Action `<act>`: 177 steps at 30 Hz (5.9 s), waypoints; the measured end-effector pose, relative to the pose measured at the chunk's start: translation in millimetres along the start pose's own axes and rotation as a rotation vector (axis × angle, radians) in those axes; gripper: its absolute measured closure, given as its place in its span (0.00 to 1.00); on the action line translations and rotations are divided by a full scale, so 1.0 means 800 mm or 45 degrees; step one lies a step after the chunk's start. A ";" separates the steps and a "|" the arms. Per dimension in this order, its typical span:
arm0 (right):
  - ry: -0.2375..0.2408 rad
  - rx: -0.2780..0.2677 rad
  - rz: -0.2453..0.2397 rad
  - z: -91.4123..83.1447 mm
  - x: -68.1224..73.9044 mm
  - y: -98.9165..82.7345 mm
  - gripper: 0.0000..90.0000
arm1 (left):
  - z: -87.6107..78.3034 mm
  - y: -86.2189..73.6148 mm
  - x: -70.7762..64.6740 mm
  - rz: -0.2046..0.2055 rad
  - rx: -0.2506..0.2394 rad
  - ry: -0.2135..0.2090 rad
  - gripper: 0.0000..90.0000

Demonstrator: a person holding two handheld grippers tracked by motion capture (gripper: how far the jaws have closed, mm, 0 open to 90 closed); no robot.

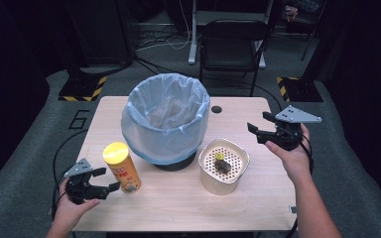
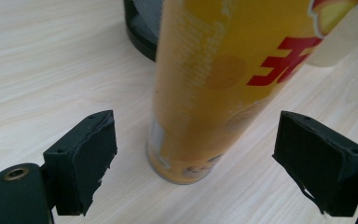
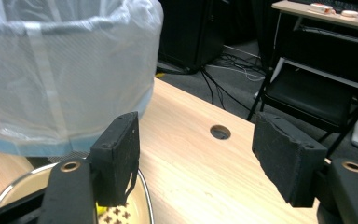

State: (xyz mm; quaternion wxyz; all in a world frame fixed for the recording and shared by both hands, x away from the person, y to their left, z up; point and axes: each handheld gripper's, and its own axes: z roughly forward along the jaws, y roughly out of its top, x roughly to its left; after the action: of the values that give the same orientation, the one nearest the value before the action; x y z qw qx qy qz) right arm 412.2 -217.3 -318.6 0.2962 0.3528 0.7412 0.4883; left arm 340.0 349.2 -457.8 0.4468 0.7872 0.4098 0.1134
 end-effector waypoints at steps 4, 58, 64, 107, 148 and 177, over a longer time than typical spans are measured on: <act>-0.012 0.016 0.016 -0.001 -0.002 -0.011 0.35 | 0.015 -0.001 -0.004 0.026 0.027 -0.028 0.14; -0.173 0.161 0.188 -0.010 -0.006 -0.141 0.35 | 0.021 0.034 -0.023 0.127 -0.020 0.028 0.27; -0.183 0.173 0.213 -0.012 -0.007 -0.158 0.35 | 0.002 0.053 -0.027 0.093 -0.018 0.047 0.27; -0.156 0.240 0.259 -0.008 -0.001 -0.199 0.35 | -0.125 0.257 -0.070 0.156 -0.021 0.137 0.27; -0.175 0.311 0.223 0.002 -0.002 -0.216 0.35 | 0.026 0.377 -0.087 0.222 -0.055 0.073 0.27; -0.168 0.321 0.236 0.005 -0.006 -0.223 0.35 | 0.055 0.368 -0.078 0.183 0.065 0.106 0.17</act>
State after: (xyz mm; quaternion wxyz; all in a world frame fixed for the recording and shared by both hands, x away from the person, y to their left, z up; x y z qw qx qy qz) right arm 376.3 -268.6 -486.0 0.2511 0.4854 0.7398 0.3925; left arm 484.1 197.4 -237.2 0.3998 0.8203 0.3732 0.1672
